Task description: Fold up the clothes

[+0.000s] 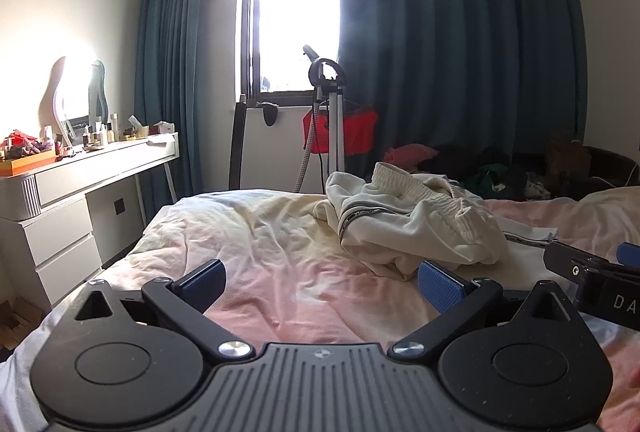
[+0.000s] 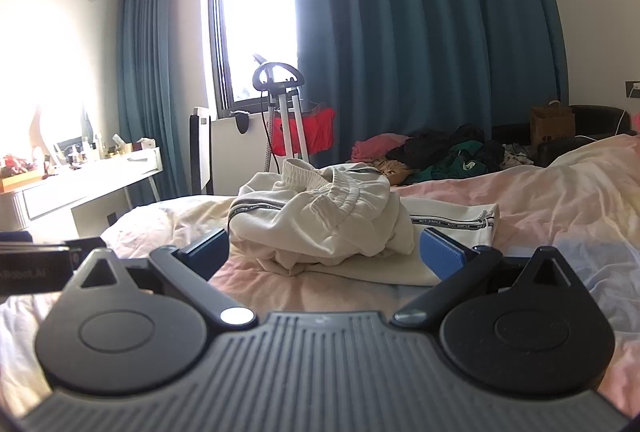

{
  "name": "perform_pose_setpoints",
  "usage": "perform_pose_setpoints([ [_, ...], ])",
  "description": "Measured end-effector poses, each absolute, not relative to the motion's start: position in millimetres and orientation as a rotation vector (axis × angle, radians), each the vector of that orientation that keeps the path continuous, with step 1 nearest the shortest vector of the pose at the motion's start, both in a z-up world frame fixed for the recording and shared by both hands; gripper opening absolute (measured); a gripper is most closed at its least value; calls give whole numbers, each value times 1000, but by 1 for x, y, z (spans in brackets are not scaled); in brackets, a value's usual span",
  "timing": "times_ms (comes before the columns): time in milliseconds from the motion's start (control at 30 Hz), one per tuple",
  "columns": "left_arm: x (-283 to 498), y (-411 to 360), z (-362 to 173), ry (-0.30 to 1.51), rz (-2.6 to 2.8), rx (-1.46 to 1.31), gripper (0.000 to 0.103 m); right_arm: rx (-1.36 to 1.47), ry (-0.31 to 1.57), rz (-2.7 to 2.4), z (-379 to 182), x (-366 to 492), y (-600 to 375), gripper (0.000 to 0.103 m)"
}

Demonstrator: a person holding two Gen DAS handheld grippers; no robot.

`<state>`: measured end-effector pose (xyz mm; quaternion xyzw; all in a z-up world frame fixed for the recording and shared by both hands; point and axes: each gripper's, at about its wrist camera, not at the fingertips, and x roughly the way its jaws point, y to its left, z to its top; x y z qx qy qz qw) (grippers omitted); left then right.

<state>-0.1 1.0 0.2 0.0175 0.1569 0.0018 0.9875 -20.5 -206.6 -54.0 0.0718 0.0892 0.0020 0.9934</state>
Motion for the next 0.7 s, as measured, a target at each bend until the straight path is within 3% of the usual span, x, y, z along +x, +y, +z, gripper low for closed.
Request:
perform_pose_setpoints([
  [700,-1,4,-4,303,24,33,103,129,176,7,-53,-22,-206,103],
])
